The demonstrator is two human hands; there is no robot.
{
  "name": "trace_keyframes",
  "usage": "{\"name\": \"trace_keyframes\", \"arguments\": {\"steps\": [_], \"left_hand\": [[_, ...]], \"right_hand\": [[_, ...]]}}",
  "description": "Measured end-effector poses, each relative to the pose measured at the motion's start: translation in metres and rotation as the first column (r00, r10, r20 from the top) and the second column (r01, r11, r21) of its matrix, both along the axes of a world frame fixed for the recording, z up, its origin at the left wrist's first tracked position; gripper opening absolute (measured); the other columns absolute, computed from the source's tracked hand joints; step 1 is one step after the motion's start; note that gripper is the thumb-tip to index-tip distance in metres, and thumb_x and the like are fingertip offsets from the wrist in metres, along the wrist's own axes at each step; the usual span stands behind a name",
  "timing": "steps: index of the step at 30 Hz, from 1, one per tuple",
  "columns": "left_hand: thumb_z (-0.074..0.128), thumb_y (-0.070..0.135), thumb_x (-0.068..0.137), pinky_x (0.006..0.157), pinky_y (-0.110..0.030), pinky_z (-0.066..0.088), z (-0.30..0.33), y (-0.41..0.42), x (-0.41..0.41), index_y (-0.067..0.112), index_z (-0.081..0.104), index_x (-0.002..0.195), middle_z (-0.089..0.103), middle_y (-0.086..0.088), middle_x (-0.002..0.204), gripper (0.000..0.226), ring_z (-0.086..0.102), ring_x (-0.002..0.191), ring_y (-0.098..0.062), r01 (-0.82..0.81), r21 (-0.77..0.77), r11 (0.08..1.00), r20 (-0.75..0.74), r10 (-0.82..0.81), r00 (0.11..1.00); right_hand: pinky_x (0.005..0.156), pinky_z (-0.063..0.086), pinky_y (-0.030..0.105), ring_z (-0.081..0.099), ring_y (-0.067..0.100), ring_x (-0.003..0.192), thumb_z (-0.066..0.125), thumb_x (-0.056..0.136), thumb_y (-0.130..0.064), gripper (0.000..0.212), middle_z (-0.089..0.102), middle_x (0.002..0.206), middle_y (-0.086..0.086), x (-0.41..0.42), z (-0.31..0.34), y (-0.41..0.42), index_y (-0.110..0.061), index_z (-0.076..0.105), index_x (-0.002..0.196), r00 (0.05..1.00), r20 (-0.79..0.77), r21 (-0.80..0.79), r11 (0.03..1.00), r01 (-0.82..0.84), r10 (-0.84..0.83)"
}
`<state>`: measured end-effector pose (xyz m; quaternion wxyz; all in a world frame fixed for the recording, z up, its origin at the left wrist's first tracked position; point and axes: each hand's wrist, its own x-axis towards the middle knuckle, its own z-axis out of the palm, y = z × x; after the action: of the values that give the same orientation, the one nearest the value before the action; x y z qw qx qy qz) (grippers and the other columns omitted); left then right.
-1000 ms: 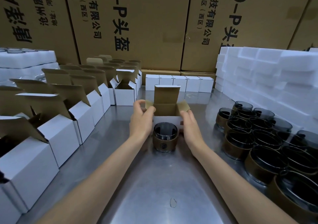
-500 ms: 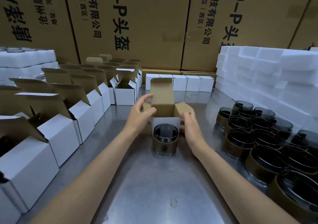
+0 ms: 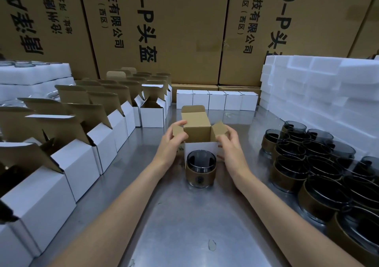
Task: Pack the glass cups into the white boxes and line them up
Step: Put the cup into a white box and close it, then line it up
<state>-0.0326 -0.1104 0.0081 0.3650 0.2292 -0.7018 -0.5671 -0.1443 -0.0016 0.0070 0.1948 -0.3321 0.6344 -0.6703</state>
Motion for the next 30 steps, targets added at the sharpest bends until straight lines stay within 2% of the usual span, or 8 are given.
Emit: {"name": "trace_keyframes", "arguments": {"steps": [2, 5, 9, 13, 15, 19, 24, 30], "left_hand": [[0.05, 0.038, 0.07, 0.088, -0.03, 0.04, -0.002, 0.0, 0.0, 0.036, 0.055, 0.117, 0.05, 0.003, 0.115, 0.047, 0.047, 0.103, -0.011, 0.001, -0.015, 1.0, -0.013, -0.001, 1.0], [0.051, 0.044, 0.073, 0.088, -0.028, 0.038, -0.003, -0.001, 0.0, 0.042, 0.054, 0.112, 0.051, 0.009, 0.122, 0.04, 0.046, 0.112, -0.008, 0.01, -0.023, 1.0, -0.029, -0.011, 1.0], [0.053, 0.055, 0.074, 0.099, -0.035, 0.041, -0.003, -0.001, 0.0, 0.044, 0.054, 0.113, 0.052, 0.011, 0.123, 0.041, 0.048, 0.115, -0.006, 0.011, -0.021, 1.0, -0.032, -0.012, 0.999], [0.054, 0.064, 0.072, 0.105, -0.043, 0.042, -0.004, -0.002, 0.001, 0.034, 0.054, 0.122, 0.058, 0.001, 0.127, 0.058, 0.055, 0.118, -0.017, 0.024, -0.022, 0.999, -0.045, -0.025, 0.999], [0.05, 0.063, 0.076, 0.102, -0.04, 0.043, -0.003, -0.002, 0.001, 0.034, 0.054, 0.122, 0.058, 0.001, 0.125, 0.055, 0.055, 0.116, -0.017, 0.021, -0.019, 1.0, -0.048, -0.022, 0.999], [0.042, 0.065, 0.075, 0.091, -0.025, 0.039, -0.003, 0.0, 0.0, 0.032, 0.05, 0.129, 0.052, 0.015, 0.123, 0.063, 0.048, 0.114, -0.002, 0.021, -0.042, 0.999, -0.035, -0.023, 0.999], [0.039, 0.064, 0.075, 0.106, -0.035, 0.035, -0.003, 0.0, 0.001, 0.026, 0.046, 0.137, 0.047, 0.007, 0.136, 0.072, 0.042, 0.125, -0.009, 0.02, -0.052, 0.998, -0.017, -0.021, 1.0], [0.04, 0.062, 0.078, 0.089, -0.024, 0.043, -0.001, 0.001, 0.001, 0.032, 0.058, 0.114, 0.059, 0.006, 0.112, 0.05, 0.054, 0.109, -0.011, 0.055, -0.033, 0.998, -0.059, -0.057, 0.997]], "right_hand": [[0.099, 0.041, 0.031, 0.047, 0.011, 0.118, 0.049, 0.096, -0.02, 0.048, 0.043, 0.125, -0.007, -0.001, 0.005, 0.0, -0.023, 0.034, 0.141, 0.998, -0.053, -0.033, 0.999, 0.027, -0.029], [0.077, 0.037, 0.009, 0.046, 0.001, 0.104, 0.058, 0.092, -0.022, 0.043, 0.037, 0.121, -0.01, 0.003, 0.017, 0.002, -0.025, 0.043, 0.132, 0.972, -0.168, -0.15, 0.979, 0.138, -0.163], [0.069, 0.036, 0.009, 0.045, 0.002, 0.087, 0.056, 0.082, -0.033, 0.009, 0.048, 0.093, -0.018, 0.02, 0.035, 0.016, -0.03, 0.053, 0.089, 0.804, -0.515, -0.286, 0.944, 0.165, -0.297], [0.06, 0.035, 0.024, 0.046, 0.005, 0.078, 0.054, 0.085, -0.043, 0.025, 0.056, 0.069, -0.015, 0.039, 0.068, 0.03, -0.028, 0.053, 0.066, 0.466, -0.871, 0.219, 0.971, 0.091, 0.153], [0.061, 0.04, 0.026, 0.054, 0.007, 0.081, 0.056, 0.08, -0.051, 0.024, 0.062, 0.077, -0.015, 0.048, 0.082, 0.035, -0.029, 0.059, 0.07, 0.403, -0.818, 0.5, 0.854, 0.145, 0.411], [0.067, 0.048, 0.029, 0.06, 0.015, 0.088, 0.065, 0.078, -0.049, 0.025, 0.068, 0.09, -0.005, 0.057, 0.082, 0.041, -0.026, 0.069, 0.088, 0.304, -0.745, 0.666, 0.688, 0.288, 0.593], [0.077, 0.05, 0.029, 0.061, 0.014, 0.09, 0.068, 0.084, -0.034, 0.008, 0.066, 0.086, -0.011, 0.044, 0.088, 0.041, -0.032, 0.063, 0.078, 0.415, -0.629, 0.764, 0.623, 0.171, 0.657], [0.063, 0.042, 0.012, 0.056, -0.002, 0.071, 0.071, 0.083, -0.028, 0.015, 0.064, 0.075, -0.017, 0.017, 0.112, 0.051, -0.035, 0.065, 0.071, 0.621, -0.614, 0.562, 0.823, -0.09, 0.487]]}}
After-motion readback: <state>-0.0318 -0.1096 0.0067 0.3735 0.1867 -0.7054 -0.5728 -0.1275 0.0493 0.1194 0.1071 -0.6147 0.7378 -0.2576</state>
